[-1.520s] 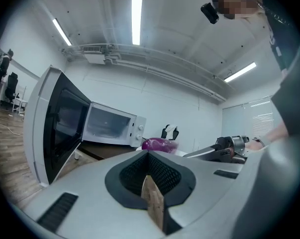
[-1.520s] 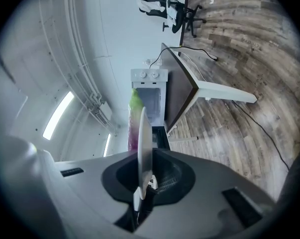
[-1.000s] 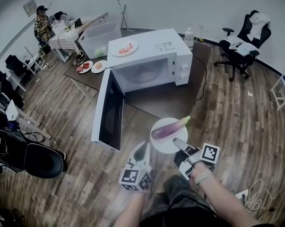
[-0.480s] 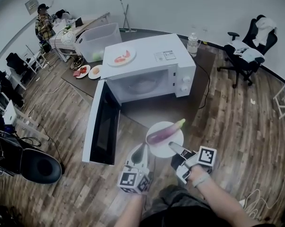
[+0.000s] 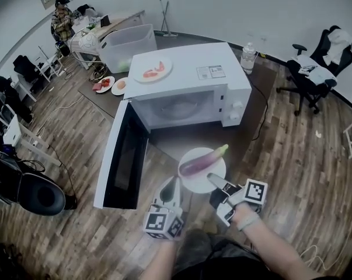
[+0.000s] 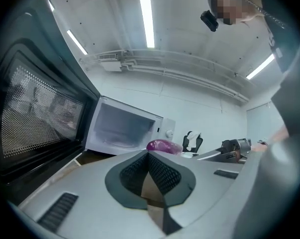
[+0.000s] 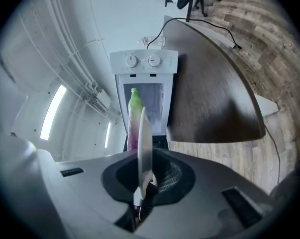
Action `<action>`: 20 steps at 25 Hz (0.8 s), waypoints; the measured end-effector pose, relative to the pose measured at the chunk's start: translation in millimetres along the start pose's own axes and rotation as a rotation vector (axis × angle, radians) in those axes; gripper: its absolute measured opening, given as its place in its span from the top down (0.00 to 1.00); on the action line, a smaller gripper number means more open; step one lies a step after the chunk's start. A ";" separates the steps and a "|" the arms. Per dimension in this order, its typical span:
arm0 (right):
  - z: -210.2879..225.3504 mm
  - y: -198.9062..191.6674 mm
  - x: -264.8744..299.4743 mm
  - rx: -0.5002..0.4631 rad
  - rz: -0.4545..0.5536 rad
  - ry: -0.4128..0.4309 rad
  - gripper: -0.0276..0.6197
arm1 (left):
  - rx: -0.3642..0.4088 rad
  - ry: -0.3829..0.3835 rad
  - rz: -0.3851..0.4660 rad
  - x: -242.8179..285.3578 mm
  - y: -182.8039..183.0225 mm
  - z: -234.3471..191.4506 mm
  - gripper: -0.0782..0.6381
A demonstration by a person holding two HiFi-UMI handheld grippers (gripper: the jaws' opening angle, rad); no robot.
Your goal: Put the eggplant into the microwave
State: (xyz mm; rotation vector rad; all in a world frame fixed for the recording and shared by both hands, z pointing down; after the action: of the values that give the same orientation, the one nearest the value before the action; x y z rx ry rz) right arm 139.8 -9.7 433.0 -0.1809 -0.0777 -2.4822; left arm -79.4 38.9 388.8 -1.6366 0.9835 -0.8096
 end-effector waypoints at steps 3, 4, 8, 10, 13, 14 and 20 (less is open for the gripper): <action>2.9 7.8 9.0 0.000 -0.011 -0.006 0.92 | -0.001 0.020 0.008 4.1 1.2 -6.5 0.89; 3.5 10.1 12.1 0.002 -0.014 -0.007 0.92 | 0.000 0.026 0.009 5.6 1.6 -9.0 0.89; 6.3 19.8 26.0 0.010 -0.021 -0.006 0.92 | 0.002 0.055 0.008 11.5 0.0 -21.7 0.89; 8.2 25.4 32.8 0.012 -0.023 -0.006 0.92 | -0.002 0.070 0.008 15.4 -3.0 -28.6 0.89; 10.5 33.6 42.9 0.011 -0.026 0.001 0.92 | -0.009 0.085 0.012 21.4 -8.2 -38.7 0.89; 11.2 36.3 46.7 0.008 -0.027 0.004 0.92 | -0.011 0.086 0.014 23.9 -9.6 -42.2 0.89; 15.6 54.6 74.5 0.009 -0.020 0.013 0.92 | -0.004 0.079 0.025 43.0 -17.5 -63.7 0.89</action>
State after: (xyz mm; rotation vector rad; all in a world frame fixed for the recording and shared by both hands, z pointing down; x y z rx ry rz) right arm 116.3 -96.2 460.2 -0.1608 -0.0850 -2.5021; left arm -112.3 -23.7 423.9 -1.6031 1.0591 -0.8610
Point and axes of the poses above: the fingertips, and each gripper's own axes: x forward along the fingers, z to its right, y out of its top, the point moved 10 cm from there along -x, backward along the fingers, and after that the axes turned 7 degrees about -y, right-handed, at the moved point
